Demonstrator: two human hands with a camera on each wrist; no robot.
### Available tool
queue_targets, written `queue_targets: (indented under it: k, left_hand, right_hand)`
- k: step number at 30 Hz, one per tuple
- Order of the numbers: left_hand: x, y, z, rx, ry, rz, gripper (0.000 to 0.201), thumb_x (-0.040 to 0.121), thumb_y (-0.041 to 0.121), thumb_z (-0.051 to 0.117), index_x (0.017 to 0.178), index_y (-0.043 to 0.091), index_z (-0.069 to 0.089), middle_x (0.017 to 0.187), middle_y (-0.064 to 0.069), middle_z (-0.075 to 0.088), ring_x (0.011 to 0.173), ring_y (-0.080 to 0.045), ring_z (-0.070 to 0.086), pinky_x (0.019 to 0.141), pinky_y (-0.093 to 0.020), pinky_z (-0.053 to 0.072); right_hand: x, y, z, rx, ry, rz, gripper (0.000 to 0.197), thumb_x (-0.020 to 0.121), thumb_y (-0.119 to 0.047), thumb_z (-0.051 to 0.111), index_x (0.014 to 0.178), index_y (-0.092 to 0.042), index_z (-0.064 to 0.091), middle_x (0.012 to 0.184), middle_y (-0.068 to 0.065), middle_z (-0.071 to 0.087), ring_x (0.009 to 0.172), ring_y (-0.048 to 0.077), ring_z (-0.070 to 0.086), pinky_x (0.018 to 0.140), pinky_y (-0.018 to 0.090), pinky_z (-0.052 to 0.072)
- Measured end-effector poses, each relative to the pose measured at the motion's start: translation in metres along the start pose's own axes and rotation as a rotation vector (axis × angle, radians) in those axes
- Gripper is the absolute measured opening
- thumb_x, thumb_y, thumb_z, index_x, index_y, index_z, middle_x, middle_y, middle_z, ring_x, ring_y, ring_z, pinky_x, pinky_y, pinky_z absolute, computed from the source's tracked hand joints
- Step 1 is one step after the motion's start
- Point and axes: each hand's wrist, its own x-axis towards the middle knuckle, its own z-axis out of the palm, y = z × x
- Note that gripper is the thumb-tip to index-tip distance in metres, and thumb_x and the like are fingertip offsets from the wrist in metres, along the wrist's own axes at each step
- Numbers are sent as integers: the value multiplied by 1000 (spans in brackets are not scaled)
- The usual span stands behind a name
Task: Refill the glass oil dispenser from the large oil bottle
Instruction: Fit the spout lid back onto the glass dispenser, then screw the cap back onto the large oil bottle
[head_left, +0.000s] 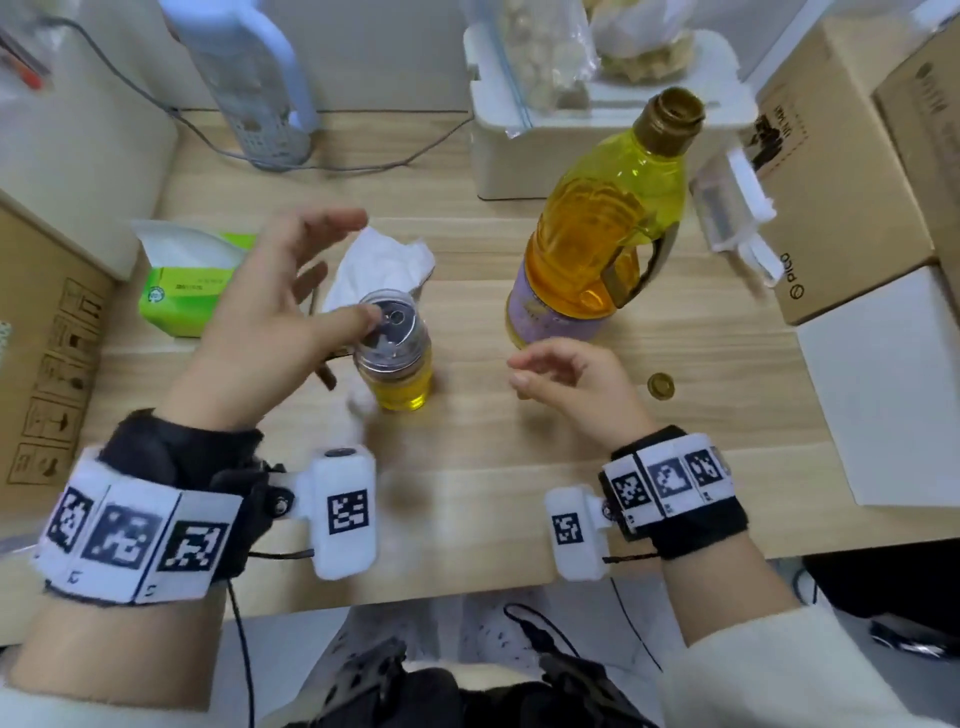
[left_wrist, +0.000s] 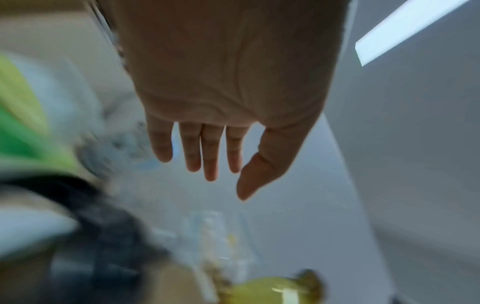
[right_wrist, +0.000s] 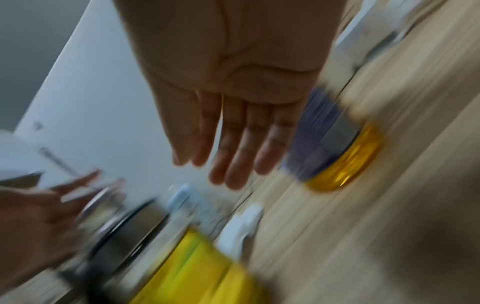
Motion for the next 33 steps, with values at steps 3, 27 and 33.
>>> queue_targets:
  k: [3,27,33]
  left_hand:
    - [18,38,63,-127,-56,62,61,57,28,72,111,34,46,127,10,53,124,-1,45,104,-25,34]
    - [80,47,164,132,215,1,102,46,42,88,132,20,38,135,2,48,123,-12,45,105,-38,40]
    - [83,52,159,95,158,-19,101,45,31,90,131,22,39,135,3,49,120,-10,46,104,-32,39]
  right_hand:
    - [-9,28,-51,-131,263,106,20,79,-1,66,75,-20,64,63,-3,56,48,-4,53,62,19,47]
    - [6,57,-114,-173,542,163,29,71,-8,74,99,-12,65,93,4,68,74,4,61,71,10,51]
    - [19,-70,-129,-65,372,-232,37,69,1,74,99,-18,63,88,3,63,64,5,56,66,15,51]
